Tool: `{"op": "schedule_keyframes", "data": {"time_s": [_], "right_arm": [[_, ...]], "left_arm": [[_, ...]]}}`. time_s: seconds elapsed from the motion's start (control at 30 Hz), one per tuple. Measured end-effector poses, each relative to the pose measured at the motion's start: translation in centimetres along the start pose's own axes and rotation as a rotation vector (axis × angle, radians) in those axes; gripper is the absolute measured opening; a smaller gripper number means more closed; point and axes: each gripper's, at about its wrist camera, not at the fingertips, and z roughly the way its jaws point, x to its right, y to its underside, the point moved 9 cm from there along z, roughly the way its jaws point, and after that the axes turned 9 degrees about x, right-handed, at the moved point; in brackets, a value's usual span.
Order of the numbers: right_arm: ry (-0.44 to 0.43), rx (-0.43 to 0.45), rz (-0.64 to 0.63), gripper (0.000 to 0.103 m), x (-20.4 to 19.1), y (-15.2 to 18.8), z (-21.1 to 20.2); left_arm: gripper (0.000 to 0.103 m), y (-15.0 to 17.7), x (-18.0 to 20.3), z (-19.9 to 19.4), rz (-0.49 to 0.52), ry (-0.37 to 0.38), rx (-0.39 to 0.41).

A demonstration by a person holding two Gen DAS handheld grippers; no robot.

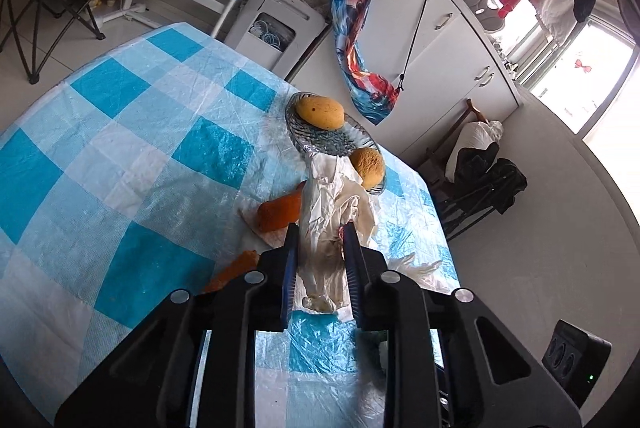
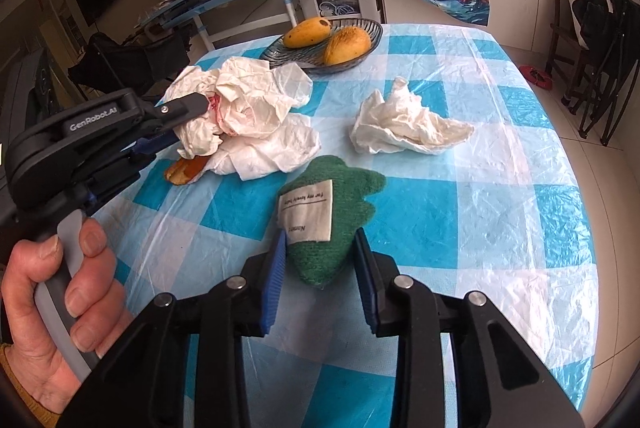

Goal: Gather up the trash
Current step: 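Grasp the green sponge with the right tool while the left tool grasps a white tissue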

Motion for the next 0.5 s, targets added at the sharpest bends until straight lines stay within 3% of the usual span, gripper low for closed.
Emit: {"op": "schedule_keyframes", "data": {"time_s": [0.17,0.5], "right_arm": [[-0.02,0.004,0.006,0.034,-0.7,0.4,-0.9],[-0.047,0.013,-0.023,0.034,-2.5,1.9,-3.1]], "left_arm": [[0.021,0.6,-0.2,-4.6,0.037,0.007,0.01],[0.024,4.7,-5.5,-13.8,0.077,-0.13,-0.013]]}}
